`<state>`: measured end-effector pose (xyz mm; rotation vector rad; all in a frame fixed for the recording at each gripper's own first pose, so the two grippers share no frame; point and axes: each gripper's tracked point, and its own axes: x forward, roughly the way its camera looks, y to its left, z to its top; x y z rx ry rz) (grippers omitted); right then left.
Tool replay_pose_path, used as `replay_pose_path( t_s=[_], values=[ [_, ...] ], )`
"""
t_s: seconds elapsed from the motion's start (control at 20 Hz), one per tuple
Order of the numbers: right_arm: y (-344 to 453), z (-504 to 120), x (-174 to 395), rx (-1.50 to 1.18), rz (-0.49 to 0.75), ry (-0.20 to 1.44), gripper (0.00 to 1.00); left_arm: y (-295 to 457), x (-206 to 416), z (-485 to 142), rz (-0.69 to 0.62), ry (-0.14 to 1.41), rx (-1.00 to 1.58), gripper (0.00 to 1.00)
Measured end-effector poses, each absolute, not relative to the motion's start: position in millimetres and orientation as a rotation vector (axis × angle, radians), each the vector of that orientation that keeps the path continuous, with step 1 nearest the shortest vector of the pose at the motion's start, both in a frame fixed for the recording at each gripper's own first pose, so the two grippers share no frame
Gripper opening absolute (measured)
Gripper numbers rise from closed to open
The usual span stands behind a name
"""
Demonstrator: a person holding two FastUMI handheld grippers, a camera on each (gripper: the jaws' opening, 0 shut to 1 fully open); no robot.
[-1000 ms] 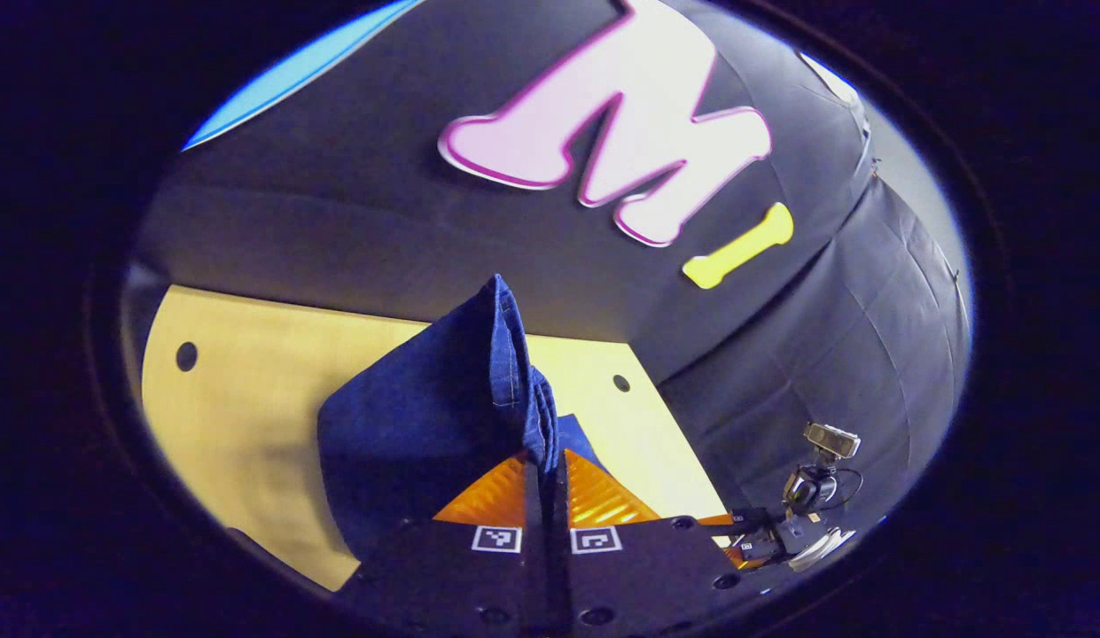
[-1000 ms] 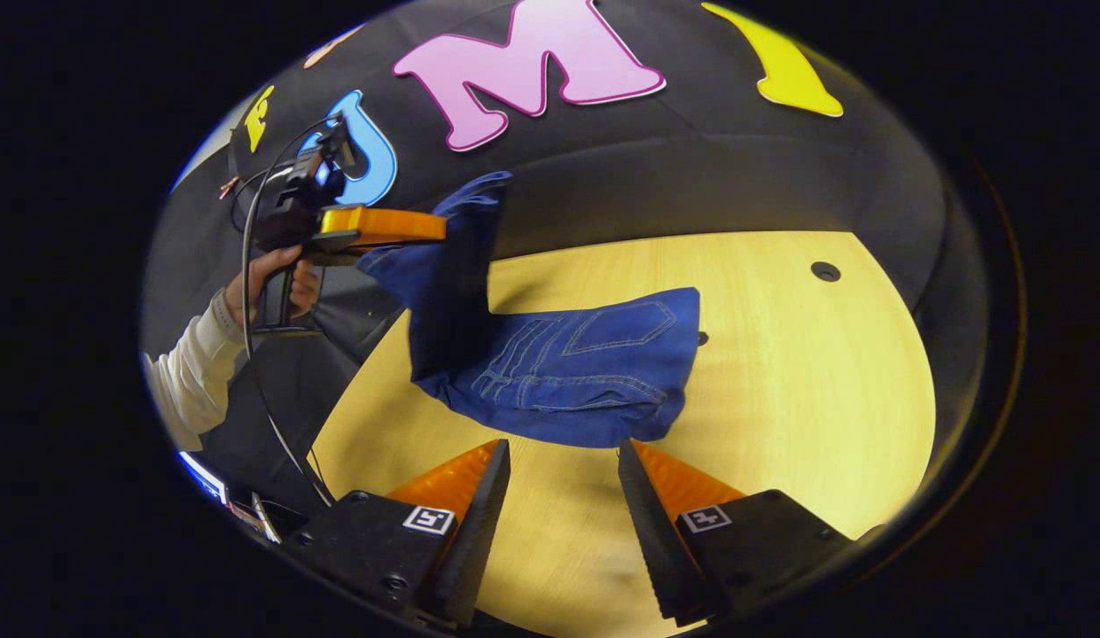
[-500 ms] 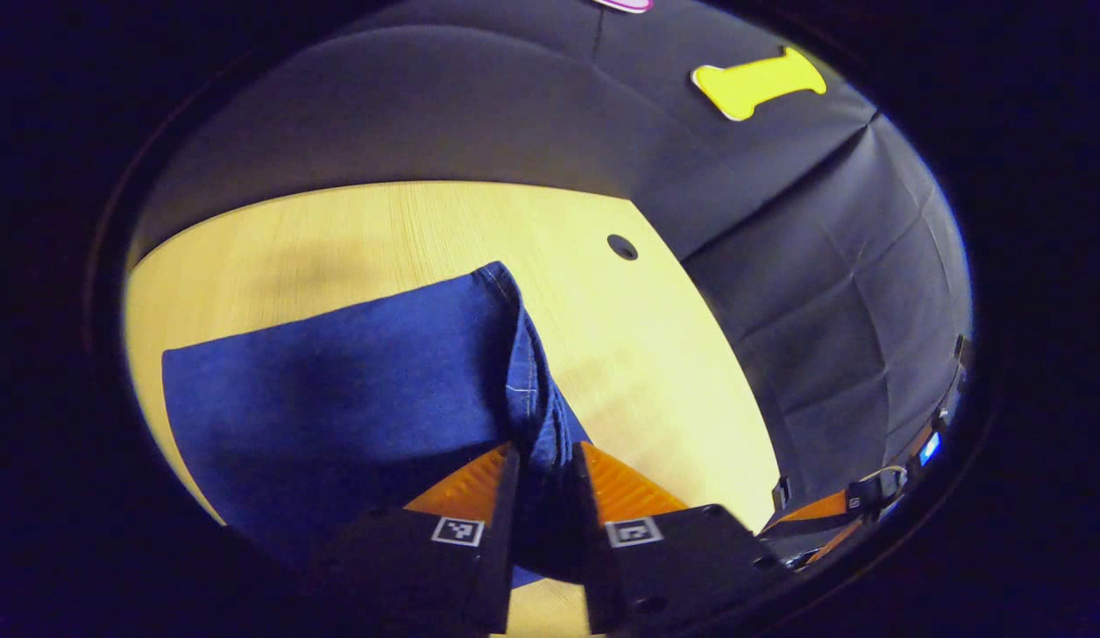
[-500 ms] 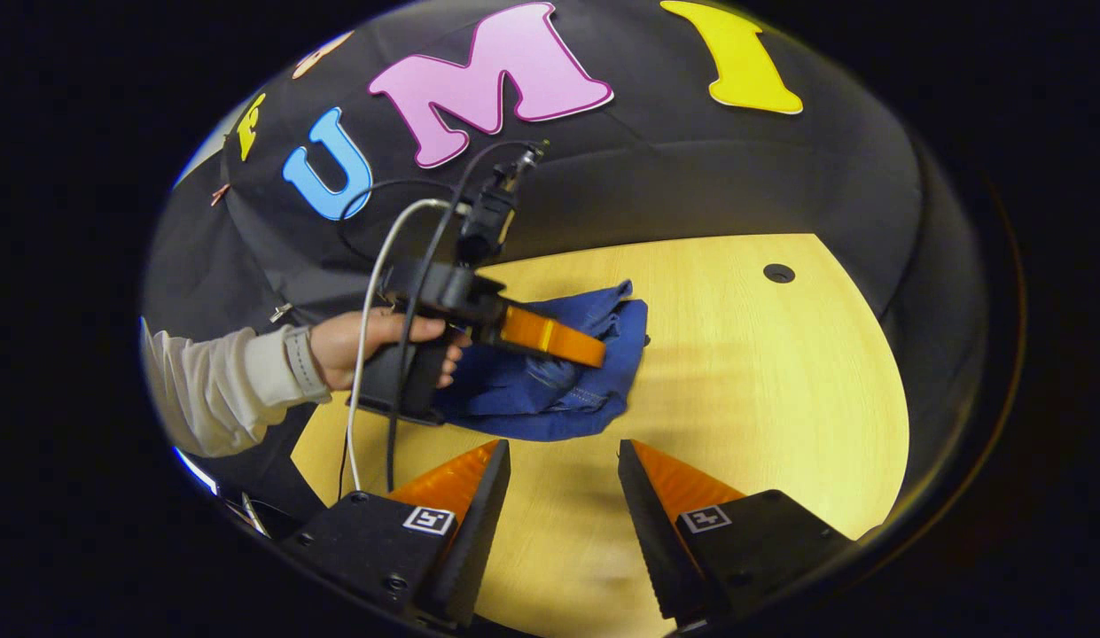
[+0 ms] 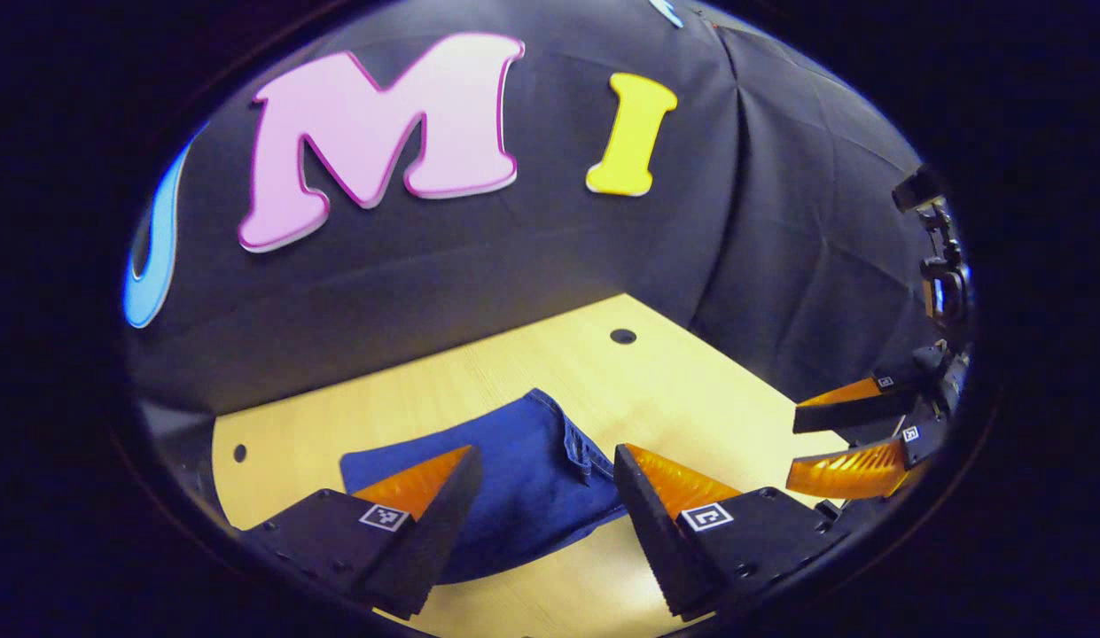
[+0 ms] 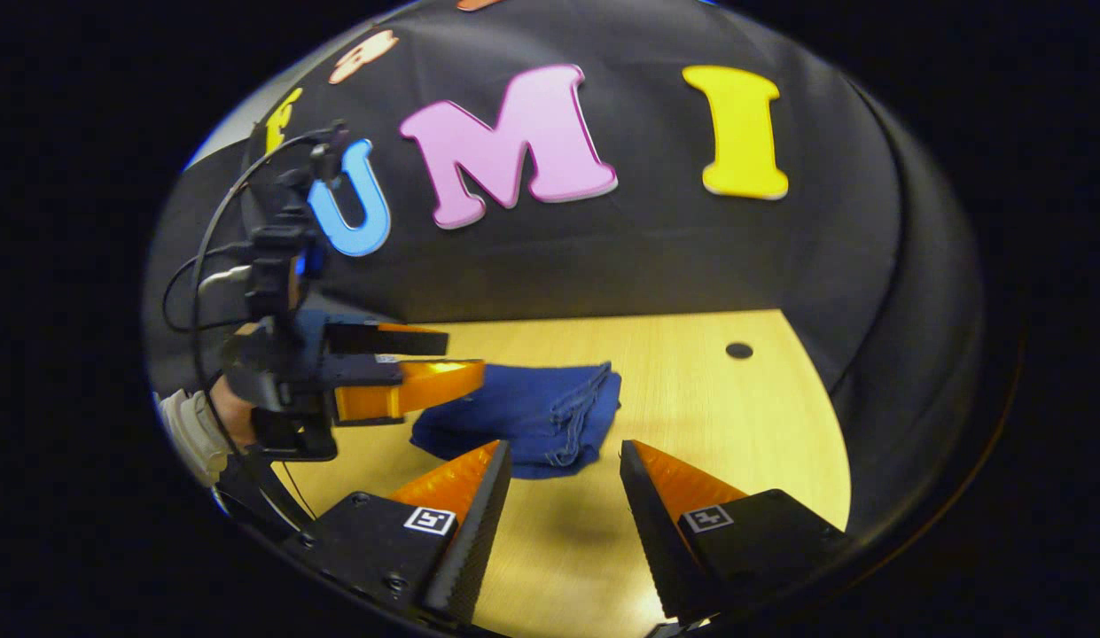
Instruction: Grasp the waist and the cuffs of the jeans and fold them to make the two legs overlap; first hold the waist and fold one-third of the jeans toward the cuffs, then hold the cuffs and fold the remaining one-third in the same direction to finish folding.
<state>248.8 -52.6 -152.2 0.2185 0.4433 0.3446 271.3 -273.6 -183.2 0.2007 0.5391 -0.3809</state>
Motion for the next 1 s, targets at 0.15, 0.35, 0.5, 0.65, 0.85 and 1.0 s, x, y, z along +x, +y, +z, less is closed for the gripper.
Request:
replay_pose_path(
  t_s=[0.15, 0.35, 0.5, 0.65, 0.85, 1.0],
  values=[
    [-42, -84, 211, 0.186, 0.314, 0.304, 0.79, -256, 202, -138, -0.324, 0.412, 0.164, 0.95],
    [-9, -11, 146, 0.167, 0.364, 0.178, 0.95, -231, 118, -95, -0.254, 0.279, 0.081, 0.95],
    [12, 21, 103, 0.143, 0.401, 0.117, 0.95, -218, 84, -73, -0.219, 0.201, 0.027, 0.95],
    [28, 41, 70, 0.140, 0.431, 0.076, 0.96, -210, 50, -57, -0.167, 0.168, -0.005, 0.95],
    [37, 61, 43, 0.098, 0.474, 0.013, 0.96, -197, 22, -23, -0.082, 0.113, 0.037, 0.95],
    [35, 71, 40, 0.080, 0.505, -0.024, 0.96, -191, 9, -8, -0.019, 0.088, 0.072, 0.95]
  ],
)
